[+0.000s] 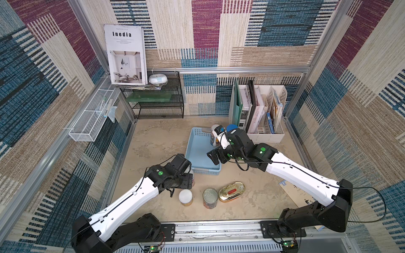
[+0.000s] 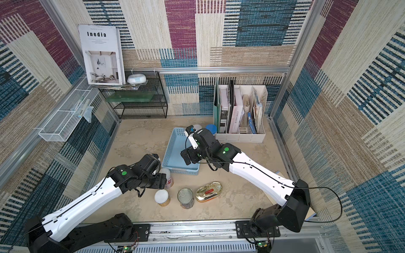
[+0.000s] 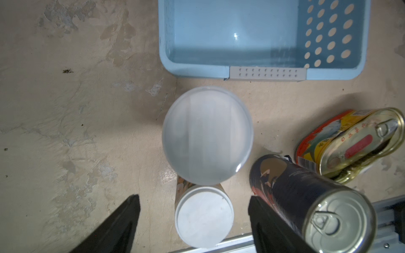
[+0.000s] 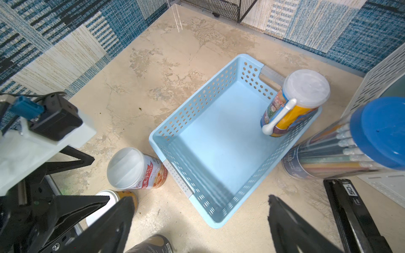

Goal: Put the canned food in the basket
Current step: Pick up the canned food from the center of the board.

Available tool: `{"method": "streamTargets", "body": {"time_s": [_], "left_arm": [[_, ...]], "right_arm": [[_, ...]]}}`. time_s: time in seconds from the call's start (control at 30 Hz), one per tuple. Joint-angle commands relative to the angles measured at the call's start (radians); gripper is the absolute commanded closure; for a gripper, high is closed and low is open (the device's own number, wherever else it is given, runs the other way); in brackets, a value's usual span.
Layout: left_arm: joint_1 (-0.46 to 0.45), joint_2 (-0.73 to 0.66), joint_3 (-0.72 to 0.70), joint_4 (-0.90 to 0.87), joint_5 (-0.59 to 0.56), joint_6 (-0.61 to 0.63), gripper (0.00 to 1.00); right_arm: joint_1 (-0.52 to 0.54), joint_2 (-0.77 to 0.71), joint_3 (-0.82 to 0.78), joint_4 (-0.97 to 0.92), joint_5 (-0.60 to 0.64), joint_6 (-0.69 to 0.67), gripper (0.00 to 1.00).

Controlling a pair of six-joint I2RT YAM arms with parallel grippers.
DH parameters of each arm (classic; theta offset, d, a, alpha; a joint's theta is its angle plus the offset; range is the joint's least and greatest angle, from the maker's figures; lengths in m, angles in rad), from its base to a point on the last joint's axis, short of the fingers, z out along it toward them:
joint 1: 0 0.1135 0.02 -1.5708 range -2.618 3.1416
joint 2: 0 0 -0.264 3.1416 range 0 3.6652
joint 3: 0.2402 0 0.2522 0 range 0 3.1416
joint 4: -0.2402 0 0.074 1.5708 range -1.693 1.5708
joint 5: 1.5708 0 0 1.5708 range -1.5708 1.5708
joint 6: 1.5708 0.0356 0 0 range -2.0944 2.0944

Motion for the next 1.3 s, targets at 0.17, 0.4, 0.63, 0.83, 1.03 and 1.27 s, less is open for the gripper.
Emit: {"method": "streamTargets", "body": {"time_s": [0.17,0.4,0.63,0.83,1.03,1.27], "left_arm": [[-0.002,0.063,-0.015,0.114,-0.001,-0.021,0.17],[-0.001,0.138,-0.011,0.151,-0.008,0.001,0.16],[0.004,0.196,0.009,0.163,-0.035,0.031,0.16],[0.03,0.212,0.006,0.172,-0.031,0.059,0.25],[0.036,0.224,0.005,0.179,-0.02,0.077,0.35],[0.035,0.191,0.03,0.121,-0.023,0.106,0.5]], "right_arm": [[0.001,-0.008,-0.007,0.029,0.01,0.003,0.01],[0.001,0.002,-0.015,0.031,0.009,0.005,0.01],[0.001,-0.016,-0.049,0.05,0.023,0.012,0.01],[0.0,-0.032,-0.085,0.058,0.032,0.016,0.01],[0.001,-0.051,-0.123,0.085,0.043,0.018,0.01],[0.0,-0.054,-0.141,0.085,0.044,0.02,0.01]]}}
